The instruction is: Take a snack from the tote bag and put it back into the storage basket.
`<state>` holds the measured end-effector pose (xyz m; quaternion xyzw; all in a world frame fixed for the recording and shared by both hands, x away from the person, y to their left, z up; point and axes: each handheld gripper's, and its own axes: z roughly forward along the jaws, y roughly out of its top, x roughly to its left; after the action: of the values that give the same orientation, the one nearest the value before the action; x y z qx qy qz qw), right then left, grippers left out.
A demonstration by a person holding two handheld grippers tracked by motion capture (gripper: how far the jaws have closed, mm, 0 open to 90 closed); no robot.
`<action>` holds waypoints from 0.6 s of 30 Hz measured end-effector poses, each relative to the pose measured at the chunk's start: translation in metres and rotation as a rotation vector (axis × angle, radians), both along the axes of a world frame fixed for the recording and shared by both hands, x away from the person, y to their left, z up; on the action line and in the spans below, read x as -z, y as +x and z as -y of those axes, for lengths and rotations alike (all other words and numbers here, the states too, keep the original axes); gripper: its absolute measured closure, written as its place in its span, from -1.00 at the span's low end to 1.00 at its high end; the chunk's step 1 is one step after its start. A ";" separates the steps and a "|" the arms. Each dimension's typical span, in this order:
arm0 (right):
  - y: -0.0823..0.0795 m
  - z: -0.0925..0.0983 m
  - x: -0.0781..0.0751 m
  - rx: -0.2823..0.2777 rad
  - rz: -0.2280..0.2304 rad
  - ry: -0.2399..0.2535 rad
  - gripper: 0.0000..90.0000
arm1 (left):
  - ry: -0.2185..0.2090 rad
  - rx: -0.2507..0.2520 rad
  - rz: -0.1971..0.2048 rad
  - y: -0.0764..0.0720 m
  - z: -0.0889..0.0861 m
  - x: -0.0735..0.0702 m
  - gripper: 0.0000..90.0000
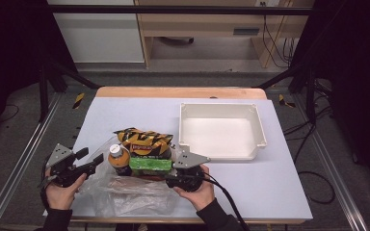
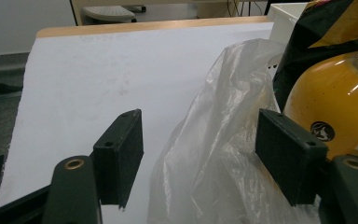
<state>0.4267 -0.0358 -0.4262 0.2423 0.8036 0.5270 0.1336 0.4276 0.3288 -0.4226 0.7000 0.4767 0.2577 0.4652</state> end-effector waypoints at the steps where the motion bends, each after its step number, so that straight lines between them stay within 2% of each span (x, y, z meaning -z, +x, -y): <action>1: 0.000 -0.001 0.000 0.002 0.009 -0.010 0.37 | 0.002 0.004 -0.003 0.000 0.000 0.000 -0.29; 3: 0.000 -0.001 0.001 0.002 0.018 -0.017 0.42 | 0.005 0.003 -0.004 0.000 0.001 0.001 -0.29; 4: 0.000 0.000 0.000 0.011 0.036 -0.030 0.54 | 0.004 0.000 -0.005 0.000 0.000 0.001 -0.29; 6: 0.000 0.001 0.000 0.015 0.053 -0.040 0.61 | 0.004 -0.003 -0.002 0.000 -0.001 0.001 -0.29; 11: 0.000 0.003 0.000 0.007 0.088 -0.061 0.66 | 0.000 -0.010 0.002 -0.001 -0.003 0.000 -0.29; 18: -0.004 0.006 -0.008 0.000 0.133 -0.044 0.67 | 0.007 -0.015 0.007 -0.001 -0.003 -0.001 -0.29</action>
<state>0.4229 -0.0421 -0.4180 0.2037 0.8043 0.5240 0.1923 0.4262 0.3320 -0.4218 0.6972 0.4793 0.2654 0.4624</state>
